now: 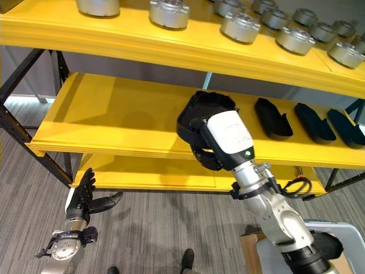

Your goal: Move parts from the plastic box to the shelf.

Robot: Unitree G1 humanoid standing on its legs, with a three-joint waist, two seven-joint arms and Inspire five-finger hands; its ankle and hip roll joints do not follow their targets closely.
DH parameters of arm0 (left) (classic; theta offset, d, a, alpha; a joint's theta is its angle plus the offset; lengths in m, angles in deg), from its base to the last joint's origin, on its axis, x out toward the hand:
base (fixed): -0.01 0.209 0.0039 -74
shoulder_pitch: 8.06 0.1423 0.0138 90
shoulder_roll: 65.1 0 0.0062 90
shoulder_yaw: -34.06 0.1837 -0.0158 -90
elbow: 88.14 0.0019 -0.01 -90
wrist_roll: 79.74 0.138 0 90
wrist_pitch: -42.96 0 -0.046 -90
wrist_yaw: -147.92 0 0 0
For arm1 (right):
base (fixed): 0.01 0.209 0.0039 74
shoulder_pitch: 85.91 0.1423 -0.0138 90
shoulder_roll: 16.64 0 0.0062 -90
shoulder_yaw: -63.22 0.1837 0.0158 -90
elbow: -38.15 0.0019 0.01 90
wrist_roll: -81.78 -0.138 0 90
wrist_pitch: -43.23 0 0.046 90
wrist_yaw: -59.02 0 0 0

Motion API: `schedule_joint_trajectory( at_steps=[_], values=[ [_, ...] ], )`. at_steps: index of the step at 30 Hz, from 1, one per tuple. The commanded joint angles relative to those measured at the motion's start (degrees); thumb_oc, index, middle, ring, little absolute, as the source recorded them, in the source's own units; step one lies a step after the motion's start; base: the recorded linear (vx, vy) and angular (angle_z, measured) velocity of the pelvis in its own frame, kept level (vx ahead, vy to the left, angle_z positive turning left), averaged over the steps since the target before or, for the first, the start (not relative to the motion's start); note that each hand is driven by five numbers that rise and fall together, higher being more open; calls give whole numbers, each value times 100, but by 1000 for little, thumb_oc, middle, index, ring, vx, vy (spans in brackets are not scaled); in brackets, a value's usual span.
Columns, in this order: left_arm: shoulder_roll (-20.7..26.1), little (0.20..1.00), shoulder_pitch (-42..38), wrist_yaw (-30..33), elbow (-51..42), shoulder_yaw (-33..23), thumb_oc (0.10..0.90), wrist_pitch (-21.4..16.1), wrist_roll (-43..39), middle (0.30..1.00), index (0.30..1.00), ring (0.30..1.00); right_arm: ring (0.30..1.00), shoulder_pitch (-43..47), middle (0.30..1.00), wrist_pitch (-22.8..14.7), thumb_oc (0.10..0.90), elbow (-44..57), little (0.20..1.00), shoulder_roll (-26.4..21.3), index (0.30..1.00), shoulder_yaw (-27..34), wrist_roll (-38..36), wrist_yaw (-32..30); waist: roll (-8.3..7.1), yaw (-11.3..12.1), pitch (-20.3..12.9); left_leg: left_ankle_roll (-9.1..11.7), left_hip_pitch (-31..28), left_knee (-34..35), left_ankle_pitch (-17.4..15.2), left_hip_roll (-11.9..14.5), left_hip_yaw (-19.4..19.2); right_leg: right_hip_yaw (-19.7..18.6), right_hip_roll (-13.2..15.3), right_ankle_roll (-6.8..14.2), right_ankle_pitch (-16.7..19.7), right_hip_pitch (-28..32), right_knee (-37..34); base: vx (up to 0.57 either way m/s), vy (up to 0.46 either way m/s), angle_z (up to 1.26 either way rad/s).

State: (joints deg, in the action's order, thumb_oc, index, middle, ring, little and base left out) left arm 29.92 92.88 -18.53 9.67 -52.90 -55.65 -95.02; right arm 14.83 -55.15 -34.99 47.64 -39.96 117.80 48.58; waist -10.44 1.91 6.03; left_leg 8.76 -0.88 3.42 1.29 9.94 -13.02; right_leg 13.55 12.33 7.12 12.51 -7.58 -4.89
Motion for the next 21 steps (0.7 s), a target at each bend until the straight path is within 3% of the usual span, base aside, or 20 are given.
schedule_joint_trajectory(
  at_steps=[1, 10, 21],
  values=[
    [180, 1000, -397, 113, -768, -203, 900, -479, 130, 1000, 1000, 1000, 300, 1520, 300, -124, 400, 171, 300, -312, 300, 181, 59, -246, -72, 274, 167, -406, 245, 113, 288, -112, -18, 246, 441, 685, -152, 755, 383, -3, -34, 22],
    [295, 1000, -378, 95, -826, -190, 900, -509, 53, 1000, 1000, 1000, 300, 3054, 300, 14, 400, -440, 300, -767, 300, -789, 446, -140, -161, 648, 357, -397, 537, 109, 349, -161, 180, 484, 466, 689, -82, 732, 296, 5, -15, 14],
    [476, 1000, -455, 97, -863, -198, 900, -555, -51, 1000, 1000, 1000, 300, 4612, 300, 258, 400, -1323, 300, -1250, 300, -1642, 783, -262, -163, 841, 498, -415, 806, 99, 398, -261, 375, 670, 505, 698, -8, 674, 262, 6, -5, 12]
  ],
)
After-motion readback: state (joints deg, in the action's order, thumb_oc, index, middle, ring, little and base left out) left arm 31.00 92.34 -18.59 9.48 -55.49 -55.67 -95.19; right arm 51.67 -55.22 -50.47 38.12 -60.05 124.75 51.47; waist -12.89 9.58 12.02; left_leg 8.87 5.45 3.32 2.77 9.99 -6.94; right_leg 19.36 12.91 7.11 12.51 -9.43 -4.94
